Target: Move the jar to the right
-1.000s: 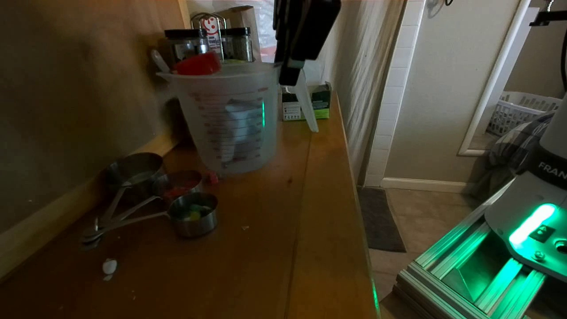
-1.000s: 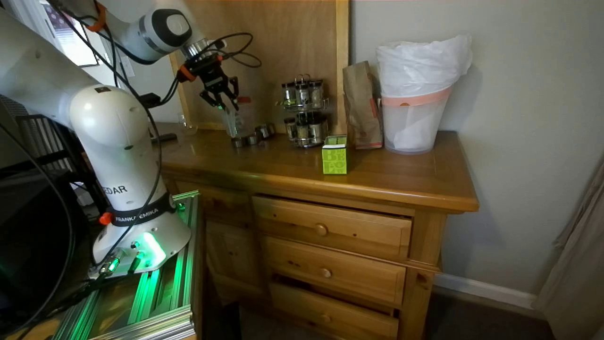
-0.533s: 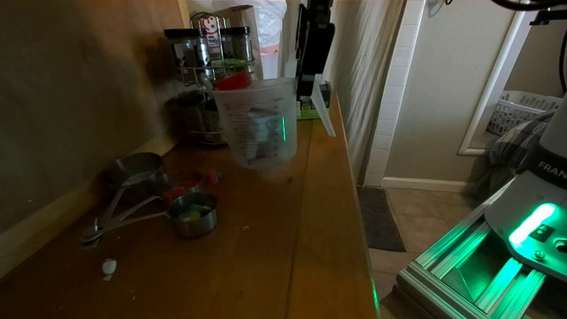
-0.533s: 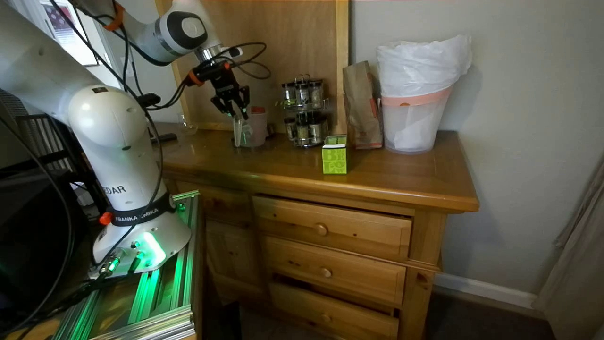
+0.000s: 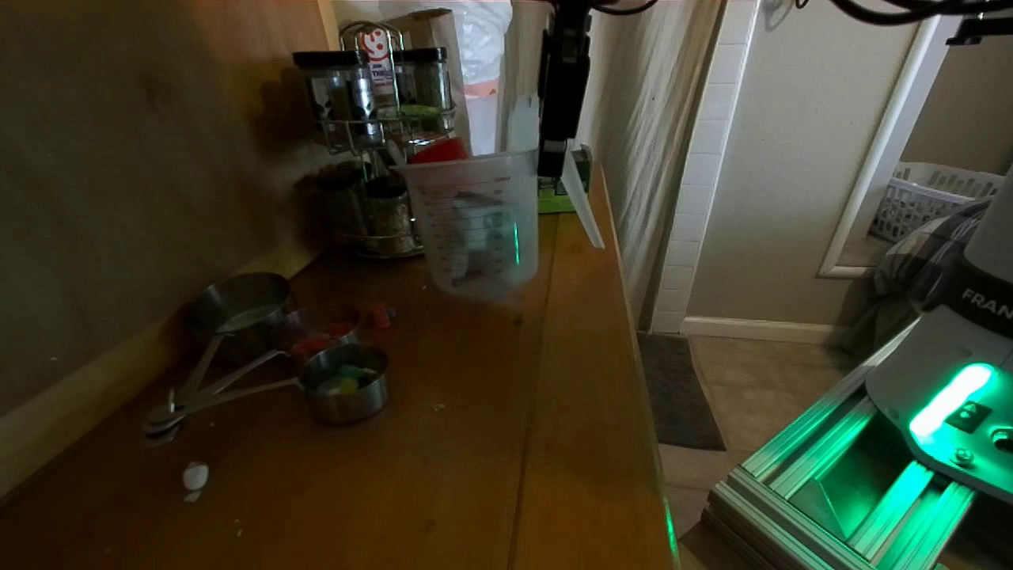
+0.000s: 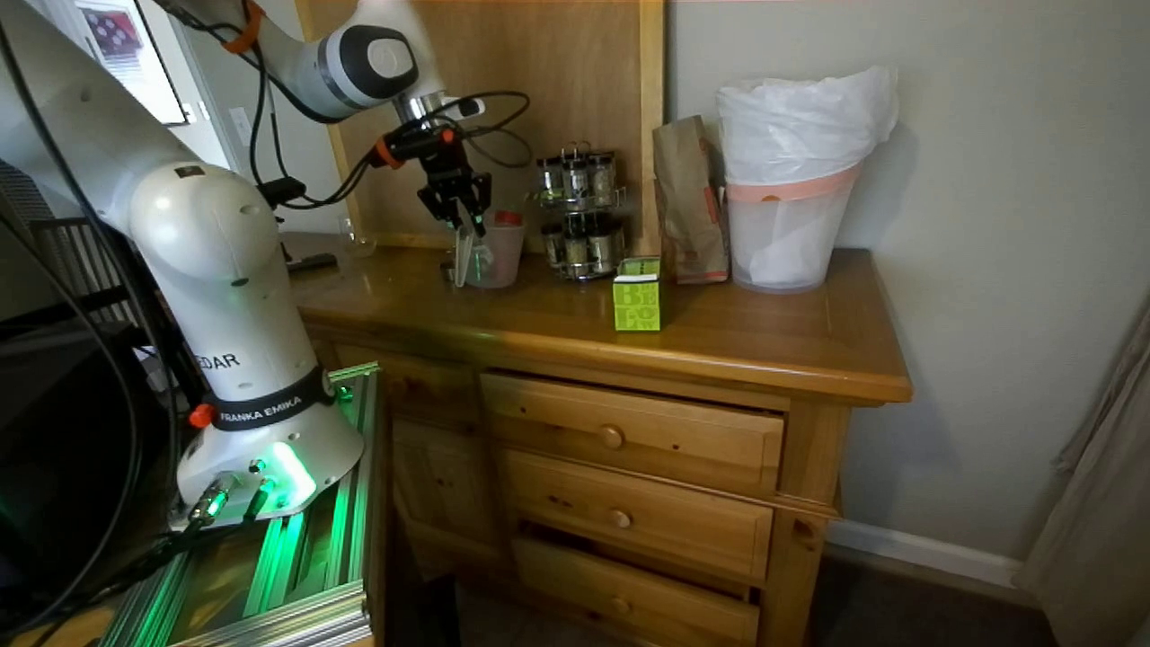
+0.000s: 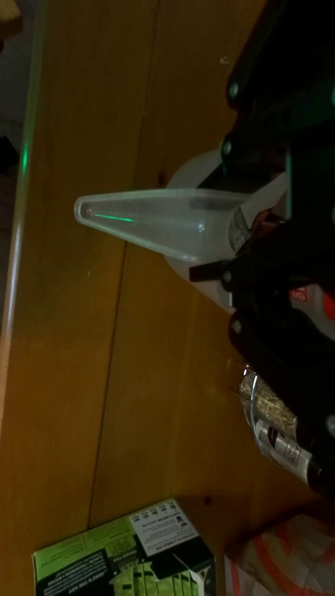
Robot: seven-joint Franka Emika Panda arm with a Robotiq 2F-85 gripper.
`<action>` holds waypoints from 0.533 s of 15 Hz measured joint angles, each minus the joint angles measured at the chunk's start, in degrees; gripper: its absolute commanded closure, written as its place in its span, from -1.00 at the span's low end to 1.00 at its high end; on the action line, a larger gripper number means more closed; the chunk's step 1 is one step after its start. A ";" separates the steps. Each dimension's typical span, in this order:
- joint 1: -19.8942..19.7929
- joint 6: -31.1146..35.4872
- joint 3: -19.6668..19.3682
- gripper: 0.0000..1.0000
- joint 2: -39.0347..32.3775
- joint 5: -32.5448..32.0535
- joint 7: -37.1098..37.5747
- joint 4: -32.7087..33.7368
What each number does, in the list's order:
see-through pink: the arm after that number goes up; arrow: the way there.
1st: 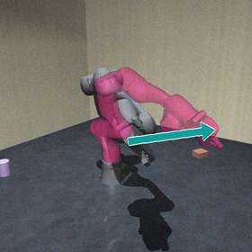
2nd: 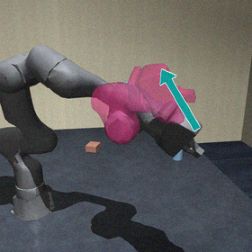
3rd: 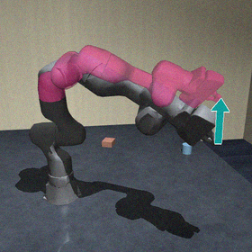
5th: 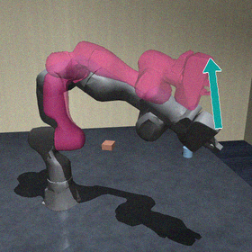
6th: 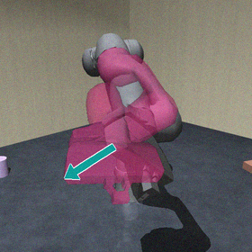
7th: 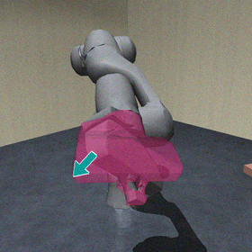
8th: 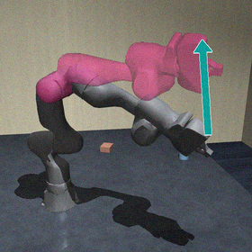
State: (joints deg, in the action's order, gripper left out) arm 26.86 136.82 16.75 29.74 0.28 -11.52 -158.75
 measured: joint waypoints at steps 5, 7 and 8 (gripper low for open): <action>0.00 1.26 -0.19 0.79 -1.64 0.00 -0.86 0.01; 0.00 1.69 -0.19 0.79 -2.27 0.00 -0.96 0.01; -0.01 1.94 -0.19 0.45 -2.61 -0.06 -0.98 0.01</action>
State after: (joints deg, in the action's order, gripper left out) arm 26.85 138.76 16.56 27.13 0.22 -12.49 -158.74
